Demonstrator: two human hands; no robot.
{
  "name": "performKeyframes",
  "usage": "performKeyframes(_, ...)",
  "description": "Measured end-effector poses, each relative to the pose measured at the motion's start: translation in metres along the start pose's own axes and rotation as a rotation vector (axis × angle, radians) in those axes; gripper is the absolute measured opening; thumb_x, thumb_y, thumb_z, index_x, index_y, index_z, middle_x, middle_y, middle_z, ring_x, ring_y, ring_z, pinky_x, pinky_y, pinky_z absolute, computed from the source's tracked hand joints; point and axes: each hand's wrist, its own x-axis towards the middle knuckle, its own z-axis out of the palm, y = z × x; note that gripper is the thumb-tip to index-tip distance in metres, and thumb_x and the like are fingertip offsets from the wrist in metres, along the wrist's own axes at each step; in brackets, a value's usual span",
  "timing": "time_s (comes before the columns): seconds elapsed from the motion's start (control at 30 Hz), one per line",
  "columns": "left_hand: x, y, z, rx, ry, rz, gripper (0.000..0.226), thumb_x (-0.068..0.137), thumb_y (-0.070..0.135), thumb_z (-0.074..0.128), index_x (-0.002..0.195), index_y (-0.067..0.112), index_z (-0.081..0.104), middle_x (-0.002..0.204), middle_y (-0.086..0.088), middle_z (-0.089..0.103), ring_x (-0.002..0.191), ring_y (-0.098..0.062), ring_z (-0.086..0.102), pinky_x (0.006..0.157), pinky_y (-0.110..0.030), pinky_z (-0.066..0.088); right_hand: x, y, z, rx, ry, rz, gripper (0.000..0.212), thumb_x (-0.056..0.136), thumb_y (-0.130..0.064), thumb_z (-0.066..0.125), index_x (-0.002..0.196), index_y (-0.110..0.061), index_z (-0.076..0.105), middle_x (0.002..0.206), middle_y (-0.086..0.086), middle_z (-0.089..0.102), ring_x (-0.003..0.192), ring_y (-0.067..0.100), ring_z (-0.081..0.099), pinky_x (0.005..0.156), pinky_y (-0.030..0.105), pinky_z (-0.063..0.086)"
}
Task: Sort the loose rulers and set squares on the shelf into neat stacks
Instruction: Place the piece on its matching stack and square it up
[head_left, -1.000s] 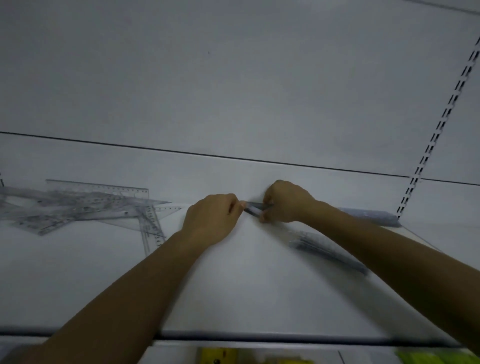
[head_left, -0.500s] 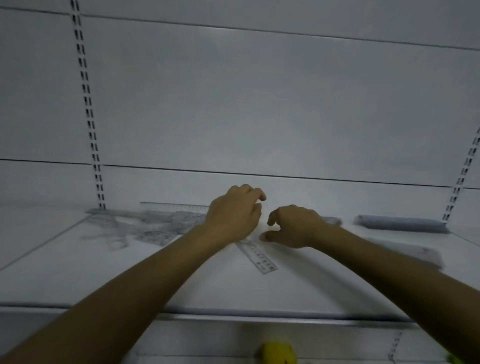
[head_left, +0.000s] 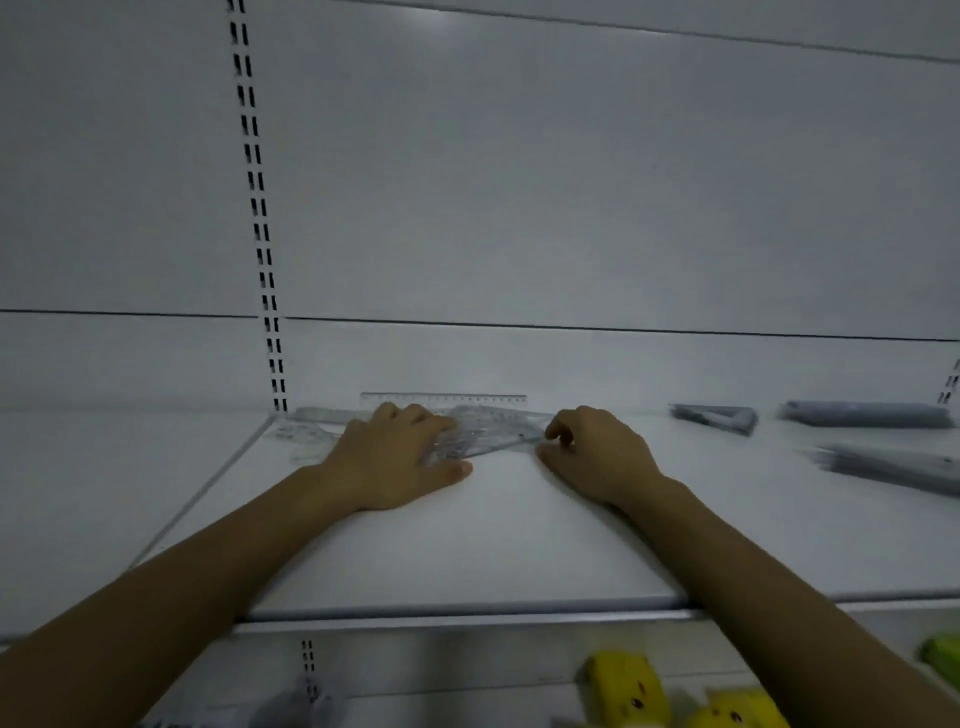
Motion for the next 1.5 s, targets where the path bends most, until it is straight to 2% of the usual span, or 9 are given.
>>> performKeyframes(0.17, 0.002, 0.004, 0.003, -0.206, 0.122, 0.142, 0.047, 0.081, 0.053, 0.044, 0.123, 0.035, 0.055, 0.125, 0.012, 0.056, 0.111, -0.013, 0.044, 0.092, -0.034, 0.042, 0.000, 0.012, 0.005, 0.197, 0.085, -0.006, 0.032, 0.083, -0.041, 0.067, 0.107, -0.021, 0.064, 0.094, -0.007, 0.062, 0.083, 0.010, 0.056, 0.073, 0.025, 0.045)
performKeyframes(0.37, 0.000, 0.006, 0.000, -0.248, 0.315, 0.213, 0.020, 0.088, 0.033, 0.056, 0.105, 0.032, 0.066, 0.105, 0.012, 0.062, 0.097, -0.008, 0.050, 0.077, -0.030, 0.046, -0.001, 0.009, -0.001, 0.379, 0.309, -0.009, 0.013, 0.080, -0.039, 0.071, 0.080, -0.026, 0.069, 0.083, -0.010, 0.069, 0.076, 0.007, 0.063, 0.072, 0.037, 0.055)
performKeyframes(0.77, 0.000, 0.010, -0.001, -0.451, 0.510, 0.193, 0.017, 0.086, 0.040, 0.056, 0.092, 0.028, 0.066, 0.090, 0.013, 0.062, 0.085, -0.007, 0.056, 0.072, -0.037, 0.051, -0.005, 0.005, -0.016, 0.499, 0.656, 0.066, 0.027, 0.080, -0.049, 0.067, 0.080, -0.022, 0.065, 0.079, -0.008, 0.065, 0.068, 0.008, 0.058, 0.061, 0.020, 0.043)
performKeyframes(0.87, -0.001, 0.010, -0.005, -0.521, 0.586, 0.169, 0.022, 0.085, 0.041, 0.052, 0.086, 0.023, 0.064, 0.087, 0.011, 0.063, 0.082, -0.009, 0.058, 0.069, -0.039, 0.052, -0.005, 0.003, -0.018, 0.562, 0.710, 0.089, 0.032, 0.083, -0.049, 0.064, 0.075, -0.019, 0.065, 0.068, -0.007, 0.064, 0.064, 0.011, 0.059, 0.061, 0.025, 0.046)
performKeyframes(1.03, -0.005, 0.016, -0.012, -0.713, 0.601, 0.121, 0.017, 0.098, 0.027, 0.042, 0.081, 0.027, 0.043, 0.099, 0.008, 0.069, 0.052, -0.005, 0.056, 0.049, -0.031, 0.043, -0.009, -0.003, -0.021, 0.739, 0.615, 0.019, 0.018, 0.092, -0.027, 0.059, 0.084, -0.015, 0.070, 0.067, -0.006, 0.068, 0.050, 0.008, 0.061, 0.055, 0.016, 0.049)
performKeyframes(1.13, -0.006, 0.021, -0.013, -0.868, 0.560, 0.092, 0.015, 0.100, 0.026, 0.032, 0.086, 0.029, 0.036, 0.094, 0.001, 0.071, 0.070, -0.016, 0.069, 0.064, -0.042, 0.056, -0.010, -0.012, -0.019, 0.855, 0.538, -0.057, 0.010, 0.091, -0.012, 0.060, 0.091, -0.012, 0.070, 0.075, 0.000, 0.071, 0.056, 0.013, 0.067, 0.057, 0.018, 0.050)
performKeyframes(1.23, -0.005, 0.024, -0.015, -0.987, 0.510, 0.040, 0.012, 0.101, 0.025, 0.031, 0.090, 0.029, 0.034, 0.086, -0.002, 0.072, 0.061, -0.021, 0.068, 0.063, -0.043, 0.058, -0.011, -0.018, -0.017, 0.941, 0.507, -0.093, 0.013, 0.089, -0.005, 0.061, 0.098, -0.011, 0.069, 0.080, 0.002, 0.072, 0.066, 0.012, 0.071, 0.064, 0.018, 0.052)
performKeyframes(1.4, -0.004, 0.024, -0.019, -1.140, 0.491, -0.046, 0.015, 0.102, 0.013, 0.031, 0.109, 0.022, 0.041, 0.083, -0.003, 0.071, 0.055, -0.020, 0.067, 0.055, -0.028, 0.056, -0.015, -0.026, -0.006, 0.513, 0.638, -0.446, 0.025, 0.086, -0.007, 0.066, 0.110, -0.011, 0.067, 0.095, -0.002, 0.072, 0.084, 0.005, 0.069, 0.078, 0.018, 0.054)
performKeyframes(1.5, -0.004, 0.026, -0.026, -1.414, 0.404, -0.159, 0.026, 0.098, 0.004, 0.031, 0.098, 0.010, 0.056, 0.084, -0.012, 0.069, 0.059, -0.024, 0.069, 0.056, -0.029, 0.058, -0.014, -0.035, 0.004, 0.142, 0.629, -0.661, 0.016, 0.084, -0.017, 0.065, 0.097, -0.014, 0.073, 0.096, 0.000, 0.073, 0.078, 0.017, 0.069, 0.065, 0.029, 0.056)
